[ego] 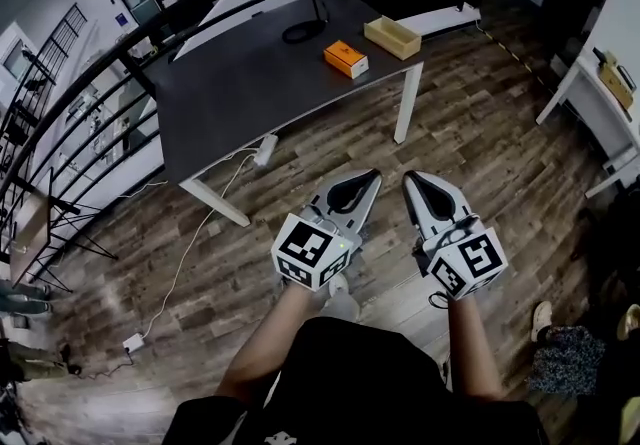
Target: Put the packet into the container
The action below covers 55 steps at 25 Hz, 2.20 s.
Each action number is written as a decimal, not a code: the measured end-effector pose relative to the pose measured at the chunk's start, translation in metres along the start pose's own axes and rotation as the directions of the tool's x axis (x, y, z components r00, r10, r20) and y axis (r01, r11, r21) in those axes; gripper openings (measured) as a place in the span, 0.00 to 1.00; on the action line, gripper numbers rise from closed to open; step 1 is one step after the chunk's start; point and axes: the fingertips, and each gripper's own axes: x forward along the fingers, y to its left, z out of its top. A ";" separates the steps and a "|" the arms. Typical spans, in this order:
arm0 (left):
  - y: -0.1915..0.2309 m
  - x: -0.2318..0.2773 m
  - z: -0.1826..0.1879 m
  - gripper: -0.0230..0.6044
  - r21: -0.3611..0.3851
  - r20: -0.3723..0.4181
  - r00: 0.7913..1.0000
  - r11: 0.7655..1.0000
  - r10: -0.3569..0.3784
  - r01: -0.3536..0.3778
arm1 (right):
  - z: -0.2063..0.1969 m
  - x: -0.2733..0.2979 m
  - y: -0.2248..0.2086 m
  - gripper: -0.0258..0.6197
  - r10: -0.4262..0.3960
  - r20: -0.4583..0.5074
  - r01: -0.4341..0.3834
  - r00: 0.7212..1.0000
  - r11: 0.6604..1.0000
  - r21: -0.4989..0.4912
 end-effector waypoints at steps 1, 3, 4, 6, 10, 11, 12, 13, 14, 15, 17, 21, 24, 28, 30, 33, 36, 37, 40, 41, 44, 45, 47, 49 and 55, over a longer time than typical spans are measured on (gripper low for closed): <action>0.010 0.004 0.001 0.05 -0.002 0.000 1.000 1.000 -0.003 0.003 | 0.002 0.010 -0.004 0.05 -0.005 0.001 0.005 1.000 1.000 -0.001; 0.031 0.011 0.004 0.05 -0.001 0.003 1.000 1.000 -0.006 0.006 | 0.005 0.031 -0.012 0.05 -0.012 0.004 0.012 1.000 1.000 -0.005; 0.042 0.013 0.005 0.05 -0.001 0.005 1.000 1.000 -0.004 0.004 | 0.006 0.041 -0.015 0.05 -0.013 0.005 0.013 1.000 1.000 -0.007; 0.065 0.017 0.007 0.05 -0.005 0.007 1.000 1.000 0.004 -0.004 | 0.008 0.062 -0.020 0.05 -0.014 0.007 0.014 1.000 1.000 -0.009; 0.107 0.026 0.008 0.05 -0.015 0.004 1.000 1.000 0.014 -0.014 | 0.009 0.101 -0.031 0.05 -0.016 0.007 0.016 1.000 1.000 -0.015; 0.116 0.028 0.009 0.05 -0.015 0.004 1.000 1.000 0.015 -0.015 | 0.008 0.110 -0.033 0.05 -0.017 0.006 0.017 1.000 1.000 -0.015; 0.124 0.029 0.009 0.05 -0.015 0.004 1.000 1.000 0.016 -0.015 | 0.007 0.118 -0.036 0.05 -0.019 0.004 0.019 1.000 1.000 -0.014; 0.131 0.030 0.009 0.05 -0.017 0.004 1.000 1.000 0.015 -0.015 | 0.006 0.126 -0.037 0.05 -0.021 0.002 0.021 1.000 1.000 -0.013; 0.139 0.031 0.008 0.05 -0.020 0.003 1.000 1.000 0.015 -0.015 | 0.004 0.133 -0.038 0.05 -0.024 -0.001 0.024 1.000 1.000 -0.013; 0.146 0.031 0.008 0.05 -0.022 0.003 1.000 1.000 0.014 -0.014 | 0.003 0.140 -0.038 0.05 -0.026 -0.002 0.026 1.000 1.000 -0.012; 0.159 0.031 0.005 0.05 -0.028 0.001 1.000 0.999 0.016 -0.016 | 0.001 0.153 -0.038 0.05 -0.029 -0.003 0.029 1.000 1.000 -0.006; 0.181 0.032 -0.007 0.05 -0.061 -0.012 0.999 0.998 0.031 -0.032 | -0.012 0.170 -0.038 0.05 -0.016 -0.022 0.016 1.000 1.000 -0.001; 0.189 0.037 -0.013 0.05 -0.063 -0.023 0.999 0.998 0.025 -0.026 | -0.016 0.180 -0.043 0.05 -0.013 -0.024 0.013 1.000 1.000 0.017; 0.206 0.047 -0.018 0.05 -0.068 -0.032 0.999 0.997 0.032 -0.034 | -0.023 0.198 -0.057 0.05 -0.019 -0.040 0.019 0.999 1.000 0.014; 0.218 0.055 -0.024 0.05 -0.072 -0.039 0.998 0.996 0.044 -0.046 | -0.025 0.209 -0.064 0.05 -0.010 -0.040 0.011 0.999 1.000 0.016; 0.235 0.074 -0.030 0.05 -0.069 -0.053 0.997 0.996 0.056 -0.060 | -0.025 0.228 -0.082 0.05 -0.003 -0.036 0.003 0.999 1.000 0.009; 0.245 0.102 -0.035 0.05 -0.038 -0.074 0.996 0.998 0.053 -0.056 | -0.028 0.244 -0.109 0.05 0.002 -0.032 -0.001 0.999 1.000 0.019; 0.250 0.113 -0.036 0.05 -0.033 -0.075 0.996 0.998 0.051 -0.054 | -0.028 0.250 -0.118 0.05 0.005 -0.030 -0.005 1.000 1.000 0.020; 0.268 0.147 -0.033 0.05 -0.039 -0.066 0.997 0.998 0.051 -0.053 | -0.029 0.269 -0.151 0.05 0.005 -0.038 -0.004 0.999 1.000 0.020; 0.274 0.157 -0.033 0.05 -0.041 -0.066 0.997 0.998 0.051 -0.054 | -0.027 0.274 -0.162 0.05 0.008 -0.036 -0.007 0.999 1.000 0.029; 0.292 0.187 -0.030 0.05 -0.037 -0.071 0.996 0.997 0.060 -0.062 | -0.020 0.293 -0.197 0.05 0.011 -0.019 -0.010 1.000 0.999 0.047; 0.298 0.195 -0.028 0.05 -0.035 -0.071 0.995 0.997 0.067 -0.069 | -0.019 0.299 -0.209 0.05 0.010 -0.021 -0.009 1.000 0.999 0.043; 0.311 0.210 -0.026 0.05 -0.037 -0.071 0.994 0.996 0.085 -0.087 | -0.017 0.311 -0.227 0.05 0.019 -0.026 -0.018 0.999 0.999 0.039; 0.323 0.223 -0.024 0.05 -0.039 -0.076 0.992 0.994 0.103 -0.106 | -0.016 0.322 -0.243 0.05 0.031 -0.026 -0.030 0.999 0.999 0.043; 0.347 0.263 -0.017 0.05 -0.023 -0.093 0.987 0.991 0.129 -0.132 | -0.010 0.348 -0.285 0.05 0.055 -0.017 -0.054 0.998 0.997 0.061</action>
